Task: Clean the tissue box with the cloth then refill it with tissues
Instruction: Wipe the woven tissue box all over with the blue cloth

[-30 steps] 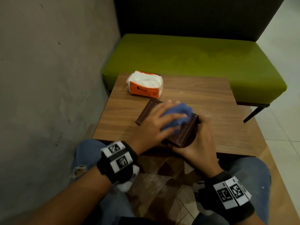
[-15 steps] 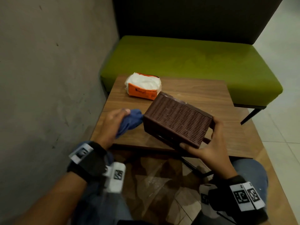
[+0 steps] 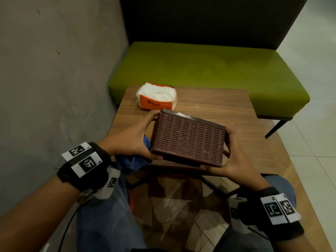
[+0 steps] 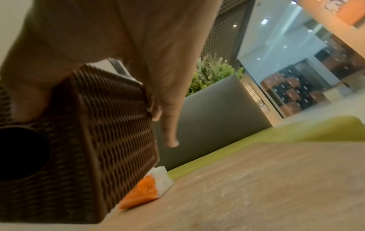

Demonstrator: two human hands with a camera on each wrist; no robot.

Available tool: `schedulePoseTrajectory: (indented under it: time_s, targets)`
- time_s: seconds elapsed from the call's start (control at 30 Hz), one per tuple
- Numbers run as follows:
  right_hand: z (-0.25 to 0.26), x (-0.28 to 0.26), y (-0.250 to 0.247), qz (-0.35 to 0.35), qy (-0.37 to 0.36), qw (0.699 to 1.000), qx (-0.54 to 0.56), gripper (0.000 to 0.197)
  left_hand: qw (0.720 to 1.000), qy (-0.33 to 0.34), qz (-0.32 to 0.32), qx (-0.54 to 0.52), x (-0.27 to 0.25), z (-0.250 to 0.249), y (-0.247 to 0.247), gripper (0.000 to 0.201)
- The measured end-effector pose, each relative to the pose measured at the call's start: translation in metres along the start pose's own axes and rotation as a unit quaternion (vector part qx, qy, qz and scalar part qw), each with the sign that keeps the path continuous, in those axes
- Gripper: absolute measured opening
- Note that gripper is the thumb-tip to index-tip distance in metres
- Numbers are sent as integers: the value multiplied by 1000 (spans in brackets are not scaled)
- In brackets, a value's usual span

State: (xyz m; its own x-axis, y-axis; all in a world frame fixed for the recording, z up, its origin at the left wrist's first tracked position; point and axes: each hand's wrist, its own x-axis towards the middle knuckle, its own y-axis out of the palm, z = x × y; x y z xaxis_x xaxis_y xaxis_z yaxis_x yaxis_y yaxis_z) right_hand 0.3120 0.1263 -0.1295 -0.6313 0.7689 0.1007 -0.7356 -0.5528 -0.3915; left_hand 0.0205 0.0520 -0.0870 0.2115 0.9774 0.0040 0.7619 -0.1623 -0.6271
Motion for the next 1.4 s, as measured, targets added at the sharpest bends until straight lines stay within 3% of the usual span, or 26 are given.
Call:
schedulePoseTrajectory:
  time_s: [0.07,0.17,0.2,0.27,0.33,0.4,0.43,0.47,0.53,0.57,0.63,0.7,0.77,0.8,0.9,0.97,1.07,1.17,1.23,1.3,1.37,1.4]
  targets:
    - [3,2,4,-36,-28,993,-109,124,994,-22,-24,107,1,-13,-5,109]
    - [23,10,29,-51,-89,968,-230,128,925,-22,-21,380,7,-42,-6,113]
    - [32,12,40,-51,-90,967,-234,128,903,-2,-21,428,9,-50,-1,113]
    - [40,16,53,-84,-95,966,-225,122,893,30,-24,449,13,-59,5,112]
    - [39,18,51,-119,-113,966,-201,107,933,30,-27,357,14,-57,1,106]
    - [33,14,43,-132,-108,970,-174,98,990,16,-91,104,12,-58,-10,91]
    - [30,12,40,-131,-98,973,-160,99,984,18,-175,-29,12,-56,-14,79]
    - [29,9,39,-130,-88,976,-153,100,953,24,-270,-133,14,-55,-16,63]
    - [27,9,45,-128,-79,979,-134,100,886,28,-406,-222,21,-62,-10,31]
    - [28,12,51,-122,-82,982,-117,98,878,30,-423,-222,25,-70,-1,25]
    - [23,19,57,-109,-76,988,-78,88,901,50,-400,-160,28,-84,31,27]
    - [7,19,56,-83,-30,994,-62,72,936,114,-334,8,23,-88,72,41]
    - [-7,16,52,-57,37,997,-45,72,923,199,-255,207,14,-77,95,53]
    - [-9,15,52,-64,39,996,-46,76,915,217,-237,244,14,-70,96,54]
    - [6,17,55,-106,-50,983,-143,88,931,192,-255,176,27,-63,77,47]
    - [18,17,55,-137,-86,977,-141,93,938,126,-291,136,37,-66,62,39]
    - [23,12,51,-144,-98,972,-155,94,921,13,-386,53,48,-49,43,30]
    - [20,10,53,-141,-87,969,-183,98,895,-37,-445,13,36,-42,62,29]
    - [15,12,57,-130,-71,972,-180,94,911,13,-406,76,27,-55,90,32]
    - [10,11,63,-115,-53,977,-169,86,929,125,-320,138,18,-60,108,37]
    - [8,13,64,-114,-52,979,-158,77,923,213,-273,169,13,-48,101,38]
    - [6,12,64,-119,-58,980,-146,81,922,220,-275,164,10,-38,95,38]
